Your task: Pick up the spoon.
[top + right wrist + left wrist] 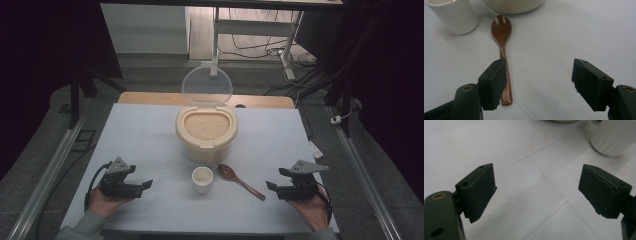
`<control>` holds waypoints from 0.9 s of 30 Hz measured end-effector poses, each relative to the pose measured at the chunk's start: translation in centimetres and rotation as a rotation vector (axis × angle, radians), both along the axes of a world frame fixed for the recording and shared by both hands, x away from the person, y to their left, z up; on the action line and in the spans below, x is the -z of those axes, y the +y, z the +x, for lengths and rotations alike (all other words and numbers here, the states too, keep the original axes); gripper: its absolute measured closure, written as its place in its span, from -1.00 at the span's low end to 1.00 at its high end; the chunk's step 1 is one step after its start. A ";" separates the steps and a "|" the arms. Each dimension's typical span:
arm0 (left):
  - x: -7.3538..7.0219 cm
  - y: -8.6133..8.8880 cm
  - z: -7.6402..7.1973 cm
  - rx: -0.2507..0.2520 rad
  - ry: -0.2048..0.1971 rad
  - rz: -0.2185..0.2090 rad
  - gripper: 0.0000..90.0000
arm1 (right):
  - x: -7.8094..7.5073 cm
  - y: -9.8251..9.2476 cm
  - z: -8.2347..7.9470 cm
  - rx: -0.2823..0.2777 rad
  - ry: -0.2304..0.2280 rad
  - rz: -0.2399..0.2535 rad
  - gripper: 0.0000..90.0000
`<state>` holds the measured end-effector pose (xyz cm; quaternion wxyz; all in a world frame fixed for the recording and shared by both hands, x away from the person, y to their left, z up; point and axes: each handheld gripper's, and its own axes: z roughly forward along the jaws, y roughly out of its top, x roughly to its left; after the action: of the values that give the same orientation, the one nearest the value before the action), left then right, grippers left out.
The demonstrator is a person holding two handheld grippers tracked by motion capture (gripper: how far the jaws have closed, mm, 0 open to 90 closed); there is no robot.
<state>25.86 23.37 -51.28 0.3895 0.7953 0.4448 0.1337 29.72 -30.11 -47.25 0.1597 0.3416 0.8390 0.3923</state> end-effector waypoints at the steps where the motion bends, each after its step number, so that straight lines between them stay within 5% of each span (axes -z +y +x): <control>1: 0.0 0.0 0.0 0.003 0.000 0.004 -0.69 | 0.0 0.0 0.0 0.000 0.000 0.000 -0.37; 27: 0.1 -0.2 0.1 0.009 0.009 0.008 -0.70 | -3.5 6.1 2.9 -0.133 0.148 -0.137 -0.32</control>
<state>26.00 23.20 -51.42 0.3851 0.7993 0.4425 0.1302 32.64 -24.04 -43.77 0.0940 0.3014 0.8942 0.3174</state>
